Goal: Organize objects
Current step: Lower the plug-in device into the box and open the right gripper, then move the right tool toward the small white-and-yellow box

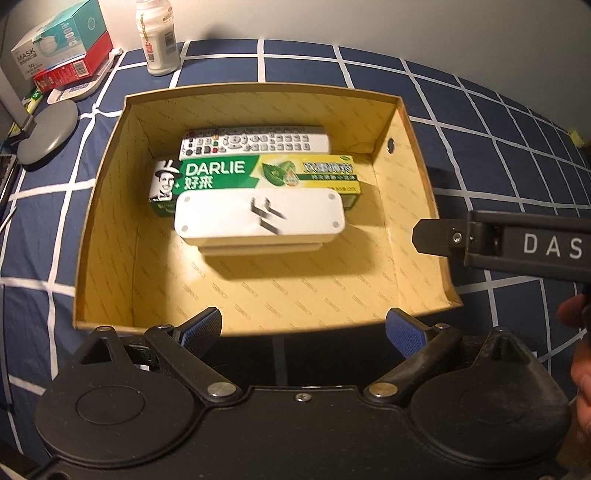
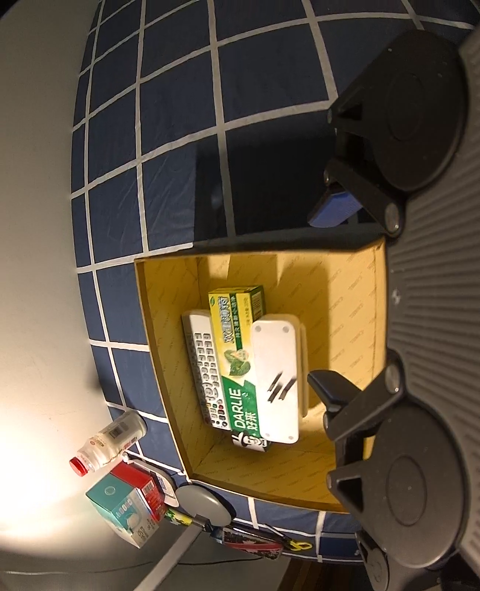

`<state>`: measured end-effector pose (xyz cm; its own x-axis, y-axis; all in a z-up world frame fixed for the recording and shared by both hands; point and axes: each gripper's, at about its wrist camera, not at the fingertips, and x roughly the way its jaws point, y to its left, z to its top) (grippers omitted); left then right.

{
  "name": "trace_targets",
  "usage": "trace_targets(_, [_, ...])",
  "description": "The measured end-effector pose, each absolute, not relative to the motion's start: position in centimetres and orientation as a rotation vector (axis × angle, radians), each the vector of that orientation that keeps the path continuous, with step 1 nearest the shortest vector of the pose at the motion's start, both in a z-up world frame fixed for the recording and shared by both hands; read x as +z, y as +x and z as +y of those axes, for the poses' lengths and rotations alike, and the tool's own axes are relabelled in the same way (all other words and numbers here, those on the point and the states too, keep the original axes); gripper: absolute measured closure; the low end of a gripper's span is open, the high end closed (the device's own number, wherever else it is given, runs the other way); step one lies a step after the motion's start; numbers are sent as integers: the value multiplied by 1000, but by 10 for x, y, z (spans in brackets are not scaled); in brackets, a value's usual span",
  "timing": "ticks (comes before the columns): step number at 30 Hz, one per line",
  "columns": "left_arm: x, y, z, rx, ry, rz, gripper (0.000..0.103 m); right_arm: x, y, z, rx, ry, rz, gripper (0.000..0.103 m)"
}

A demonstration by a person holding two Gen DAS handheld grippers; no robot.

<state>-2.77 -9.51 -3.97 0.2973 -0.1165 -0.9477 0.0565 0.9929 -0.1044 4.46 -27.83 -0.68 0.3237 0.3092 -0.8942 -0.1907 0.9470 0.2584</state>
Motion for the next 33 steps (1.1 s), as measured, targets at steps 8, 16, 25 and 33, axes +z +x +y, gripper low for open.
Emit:
trace_targets(8, [-48,-55,-132,-65,-55,1286,6,-14,30,-322,346,106,1209,18])
trace_targets(16, [-65,-79,-176,-29,-86,1329,6,-37,18,-377,358,89,1263,17])
trace_targets(25, [-90,-94,-236,-54,-100,1382,5,-61,9,-451,323,92,1305,17])
trace_targets(33, [-109,-101,-279,-81,-72,1413,4,-82,6,-499,303,128,1339,17])
